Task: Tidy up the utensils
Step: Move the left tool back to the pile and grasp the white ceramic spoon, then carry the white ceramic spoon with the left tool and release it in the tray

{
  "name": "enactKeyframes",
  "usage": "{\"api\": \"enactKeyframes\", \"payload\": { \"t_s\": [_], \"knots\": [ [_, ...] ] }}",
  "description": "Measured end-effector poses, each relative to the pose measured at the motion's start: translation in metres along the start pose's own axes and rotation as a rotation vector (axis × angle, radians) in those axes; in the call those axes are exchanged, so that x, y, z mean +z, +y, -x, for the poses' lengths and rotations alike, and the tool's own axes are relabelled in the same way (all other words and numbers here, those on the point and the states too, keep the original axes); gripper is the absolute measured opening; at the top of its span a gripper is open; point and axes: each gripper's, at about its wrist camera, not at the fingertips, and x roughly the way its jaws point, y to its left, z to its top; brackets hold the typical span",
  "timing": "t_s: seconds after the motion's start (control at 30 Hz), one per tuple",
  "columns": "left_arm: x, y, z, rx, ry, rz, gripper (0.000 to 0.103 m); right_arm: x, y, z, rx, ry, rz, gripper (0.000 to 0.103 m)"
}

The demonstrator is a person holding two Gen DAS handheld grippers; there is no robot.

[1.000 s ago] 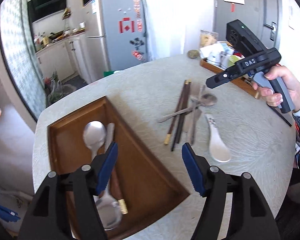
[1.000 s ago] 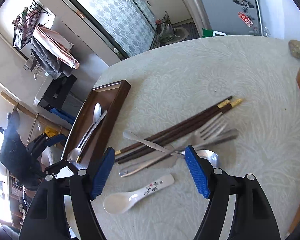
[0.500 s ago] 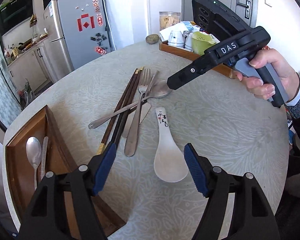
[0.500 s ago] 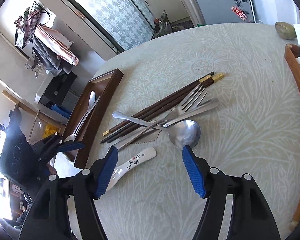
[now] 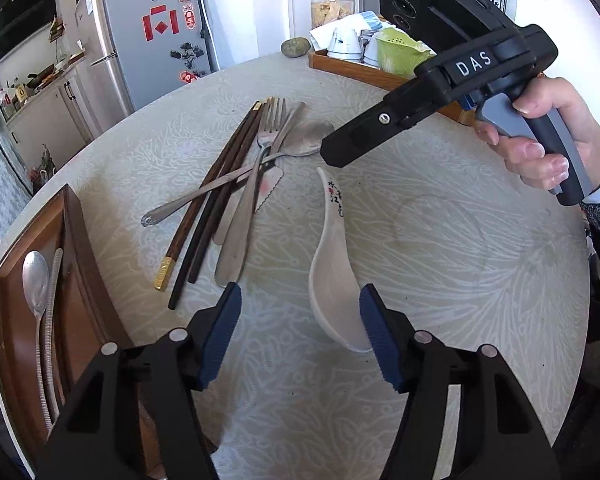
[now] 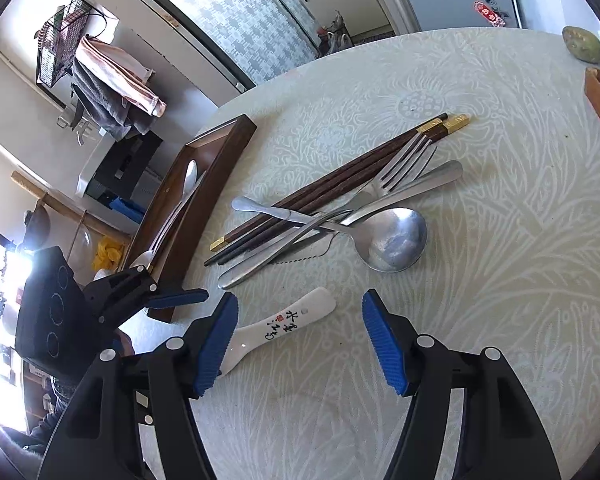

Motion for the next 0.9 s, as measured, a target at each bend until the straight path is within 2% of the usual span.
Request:
{"api": "enactKeyframes", "payload": {
  "t_s": [0.1,0.2,0.4,0.67,0.73,0.9],
  "knots": [
    [0.0,-0.002,0.0,-0.003,-0.003,0.003,0.056,-0.004,-0.003,-0.001,0.001,0.001,-0.021,0.057],
    [0.001,-0.005,0.0,-0.009,-0.011,0.004,0.046,-0.007,-0.008,-0.002,0.008,0.0,-0.052,0.052],
    [0.001,-0.011,0.0,-0.04,-0.017,0.005,0.023,-0.012,-0.009,-0.001,0.031,-0.003,-0.076,0.051],
    [0.001,0.003,0.004,-0.007,-0.064,0.102,0.01,-0.016,-0.003,-0.003,0.038,-0.003,-0.081,0.051],
    [0.002,0.008,0.008,-0.017,-0.085,0.13,0.01,-0.016,-0.003,-0.003,0.04,-0.003,-0.088,0.051],
    [0.005,0.005,0.018,-0.003,-0.13,0.122,0.01,-0.016,-0.003,-0.004,0.059,-0.004,-0.105,0.051]
  ]
}}
